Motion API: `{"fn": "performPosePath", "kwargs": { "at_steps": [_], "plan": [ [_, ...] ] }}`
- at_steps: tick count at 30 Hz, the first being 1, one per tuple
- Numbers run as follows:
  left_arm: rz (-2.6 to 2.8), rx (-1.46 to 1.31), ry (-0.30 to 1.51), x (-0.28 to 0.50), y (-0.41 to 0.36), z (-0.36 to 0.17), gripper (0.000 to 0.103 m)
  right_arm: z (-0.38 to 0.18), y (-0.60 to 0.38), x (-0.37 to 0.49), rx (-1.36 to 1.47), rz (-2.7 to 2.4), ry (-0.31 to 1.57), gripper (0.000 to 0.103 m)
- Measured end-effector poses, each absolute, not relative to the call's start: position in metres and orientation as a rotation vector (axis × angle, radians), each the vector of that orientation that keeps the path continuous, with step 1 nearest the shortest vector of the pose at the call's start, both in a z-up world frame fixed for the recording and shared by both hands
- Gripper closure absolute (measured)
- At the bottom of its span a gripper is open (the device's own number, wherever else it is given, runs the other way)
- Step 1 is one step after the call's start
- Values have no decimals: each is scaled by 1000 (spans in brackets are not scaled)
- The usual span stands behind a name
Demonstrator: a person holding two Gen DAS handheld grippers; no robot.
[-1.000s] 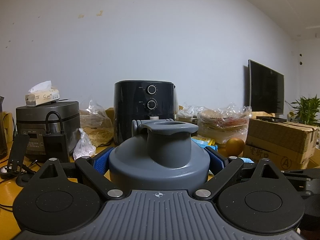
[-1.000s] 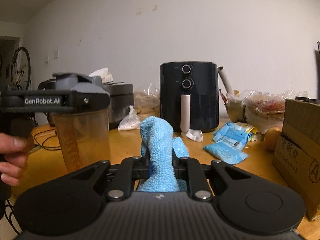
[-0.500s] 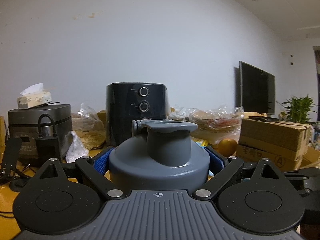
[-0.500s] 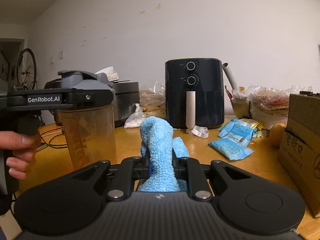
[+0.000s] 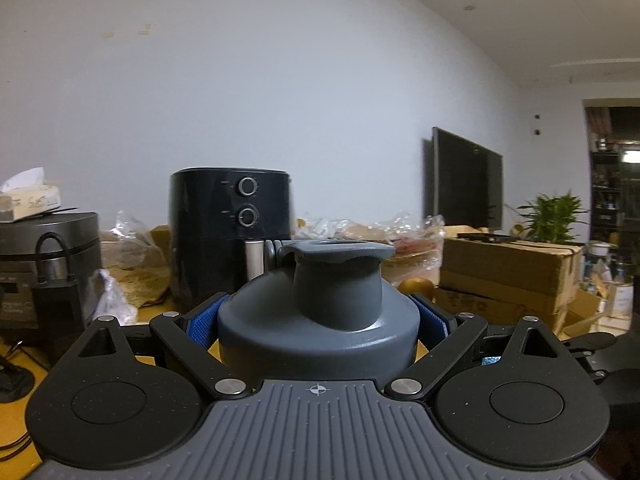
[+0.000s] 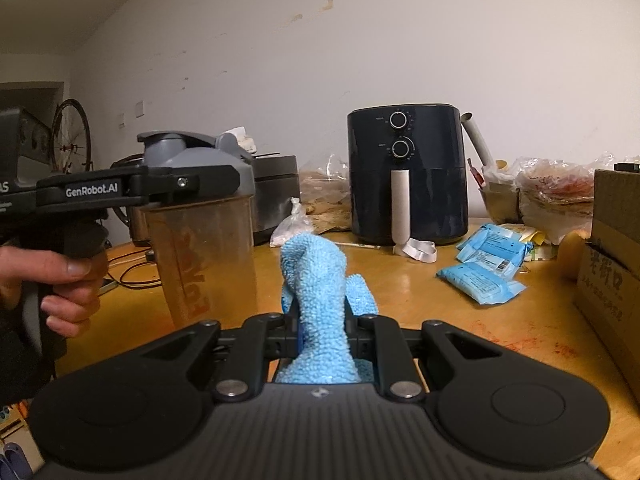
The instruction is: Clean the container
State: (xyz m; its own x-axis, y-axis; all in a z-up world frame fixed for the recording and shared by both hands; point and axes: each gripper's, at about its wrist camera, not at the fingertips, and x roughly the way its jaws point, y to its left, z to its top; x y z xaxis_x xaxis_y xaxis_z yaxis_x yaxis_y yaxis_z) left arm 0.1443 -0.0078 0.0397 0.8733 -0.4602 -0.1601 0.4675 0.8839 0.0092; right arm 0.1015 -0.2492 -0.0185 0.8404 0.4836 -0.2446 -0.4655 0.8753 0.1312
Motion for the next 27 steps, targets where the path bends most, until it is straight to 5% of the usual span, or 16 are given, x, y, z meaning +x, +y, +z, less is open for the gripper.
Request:
{"fn": "performPosePath", "kwargs": {
  "at_steps": [27],
  "plan": [
    [-850, 57, 156, 171, 18, 34, 8, -17, -245, 78, 50, 632, 227, 93]
  ]
}}
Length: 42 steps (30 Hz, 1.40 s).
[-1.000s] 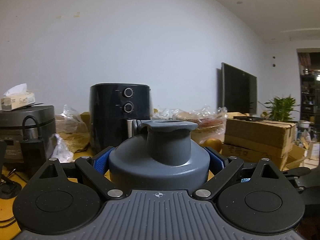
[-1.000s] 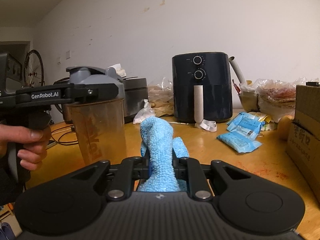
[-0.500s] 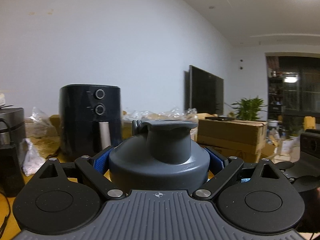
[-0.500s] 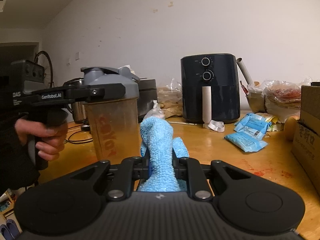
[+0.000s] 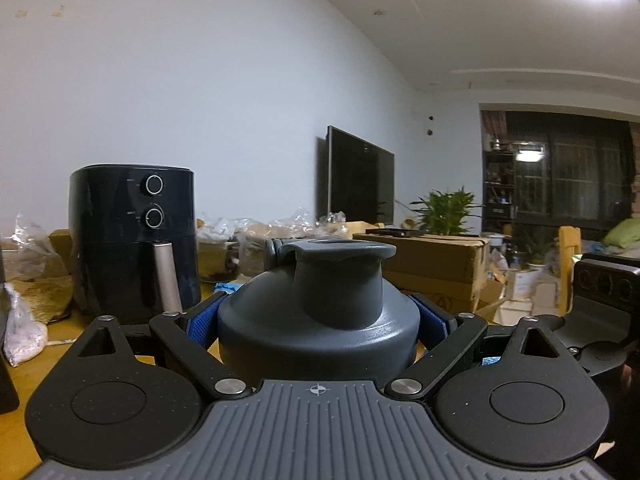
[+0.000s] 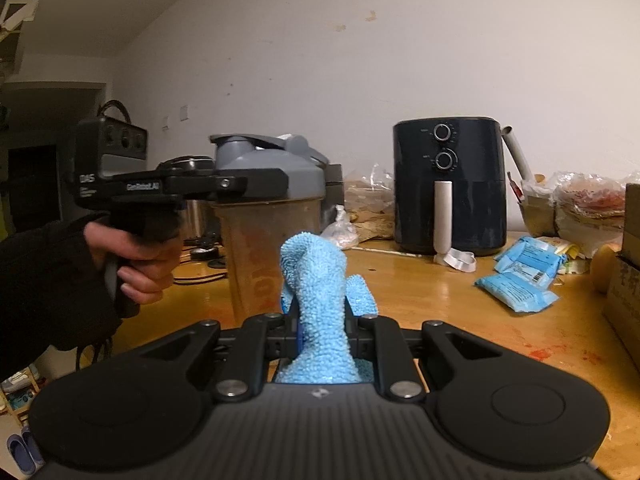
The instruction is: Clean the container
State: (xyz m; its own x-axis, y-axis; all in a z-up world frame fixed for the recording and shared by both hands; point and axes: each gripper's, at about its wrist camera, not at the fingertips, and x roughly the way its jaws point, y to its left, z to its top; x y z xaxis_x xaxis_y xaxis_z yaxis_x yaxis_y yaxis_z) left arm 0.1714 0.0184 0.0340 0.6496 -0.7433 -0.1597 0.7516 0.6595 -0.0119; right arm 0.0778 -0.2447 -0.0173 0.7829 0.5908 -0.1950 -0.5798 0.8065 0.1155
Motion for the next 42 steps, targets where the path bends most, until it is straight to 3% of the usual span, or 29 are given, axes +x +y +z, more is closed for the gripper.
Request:
{"fn": "performPosePath", "kwargs": {
  "at_steps": [27, 42],
  "plan": [
    [-856, 53, 168, 172, 21, 34, 8, 9, -210, 91, -19, 694, 143, 91],
    [-843, 73, 174, 170, 17, 36, 8, 2, -206, 97, -66, 689, 224, 92]
  ]
}}
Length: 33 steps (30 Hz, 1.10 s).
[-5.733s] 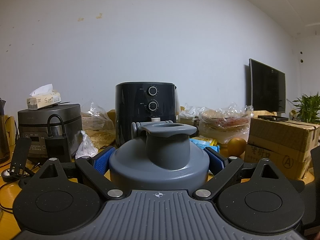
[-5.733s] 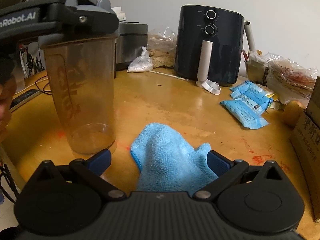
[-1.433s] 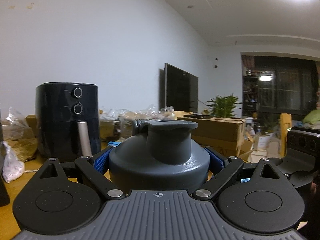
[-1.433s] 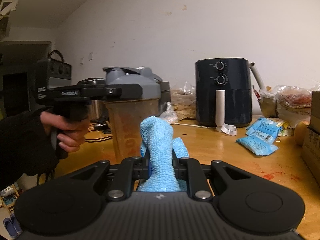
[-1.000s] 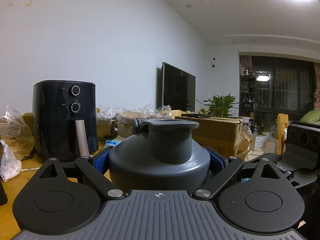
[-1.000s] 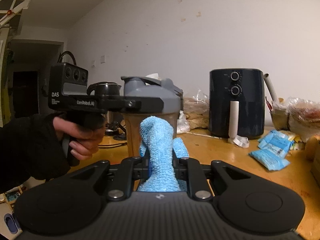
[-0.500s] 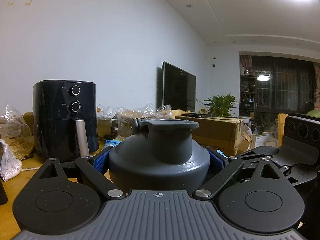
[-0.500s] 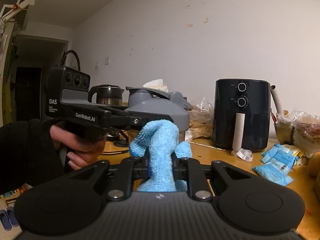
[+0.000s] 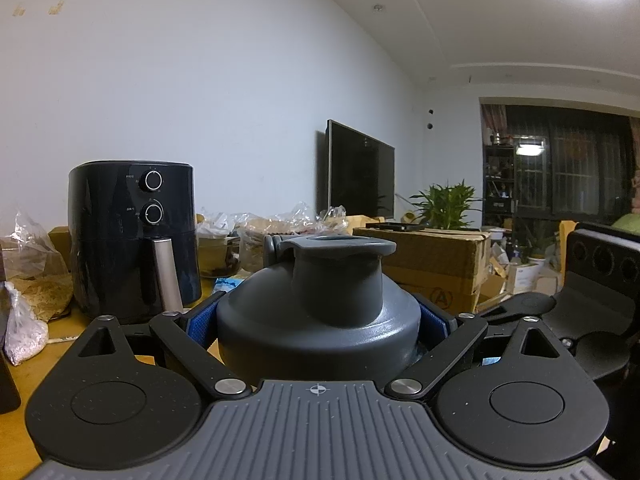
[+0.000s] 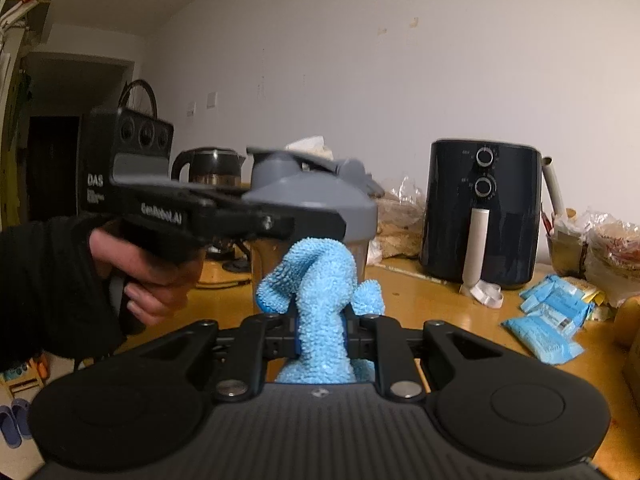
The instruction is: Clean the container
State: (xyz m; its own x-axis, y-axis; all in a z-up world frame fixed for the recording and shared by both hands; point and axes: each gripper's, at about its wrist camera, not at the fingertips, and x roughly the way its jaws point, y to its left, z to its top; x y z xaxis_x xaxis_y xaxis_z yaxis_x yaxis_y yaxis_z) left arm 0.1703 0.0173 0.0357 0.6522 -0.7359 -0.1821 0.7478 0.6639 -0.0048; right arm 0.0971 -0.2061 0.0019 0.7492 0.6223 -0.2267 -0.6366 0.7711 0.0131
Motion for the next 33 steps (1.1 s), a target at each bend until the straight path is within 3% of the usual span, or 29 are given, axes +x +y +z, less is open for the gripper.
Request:
{"fn": "performPosePath", "kwargs": {
  "at_steps": [19, 33],
  "plan": [
    [-836, 75, 177, 168, 16, 36, 8, -47, -183, 118, -216, 720, 465, 92],
    [-835, 75, 179, 167, 15, 36, 8, -49, -188, 120, -163, 726, 456, 92]
  ]
}}
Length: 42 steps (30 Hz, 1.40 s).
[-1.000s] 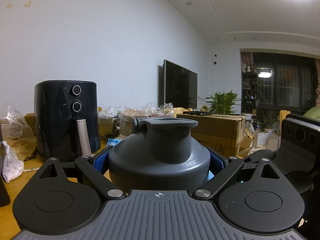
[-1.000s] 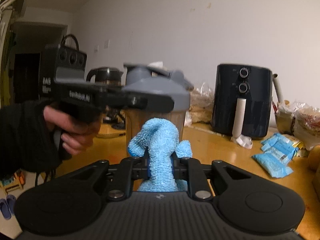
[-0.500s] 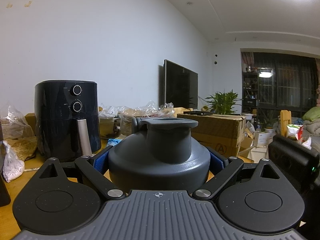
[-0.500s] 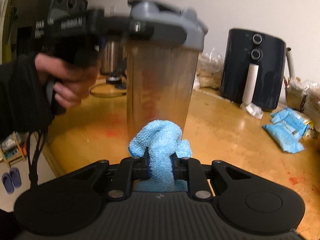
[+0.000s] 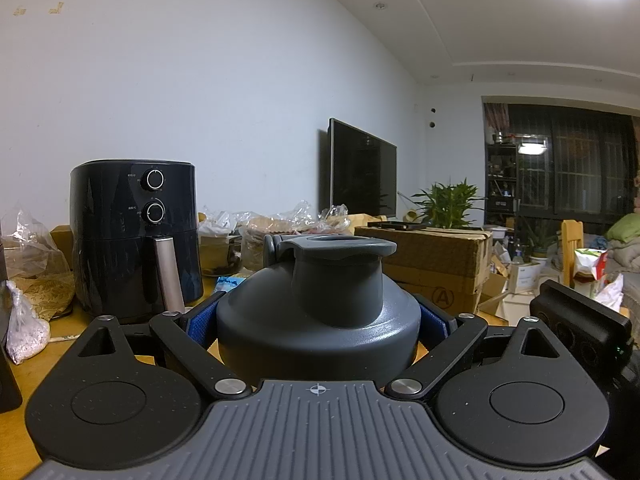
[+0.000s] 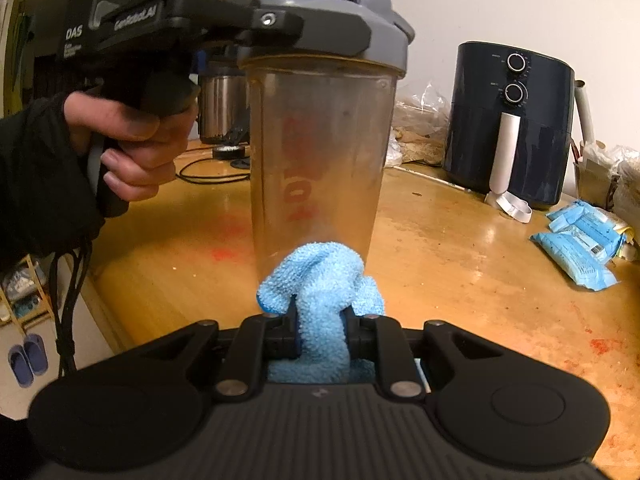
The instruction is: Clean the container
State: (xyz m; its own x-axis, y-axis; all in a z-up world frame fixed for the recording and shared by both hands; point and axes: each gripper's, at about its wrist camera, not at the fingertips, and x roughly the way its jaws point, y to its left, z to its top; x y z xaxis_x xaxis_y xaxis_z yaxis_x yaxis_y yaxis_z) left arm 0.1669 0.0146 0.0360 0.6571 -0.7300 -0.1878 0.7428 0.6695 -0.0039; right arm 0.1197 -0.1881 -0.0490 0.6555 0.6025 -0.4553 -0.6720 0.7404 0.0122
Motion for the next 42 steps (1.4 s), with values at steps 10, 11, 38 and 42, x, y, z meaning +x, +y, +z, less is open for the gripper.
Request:
{"fn": "performPosePath", "kwargs": {
  "at_steps": [10, 11, 38, 42],
  "plan": [
    [-833, 76, 183, 168, 15, 36, 8, -35, -192, 114, -130, 715, 392, 92],
    [-833, 76, 183, 168, 16, 36, 8, -33, -193, 113, -128, 713, 384, 92],
    [-829, 82, 189, 170, 15, 36, 8, 13, -207, 95, -5, 681, 145, 91],
    [-828, 81, 188, 171, 15, 36, 8, 14, -207, 92, -5, 679, 146, 91]
  ]
}}
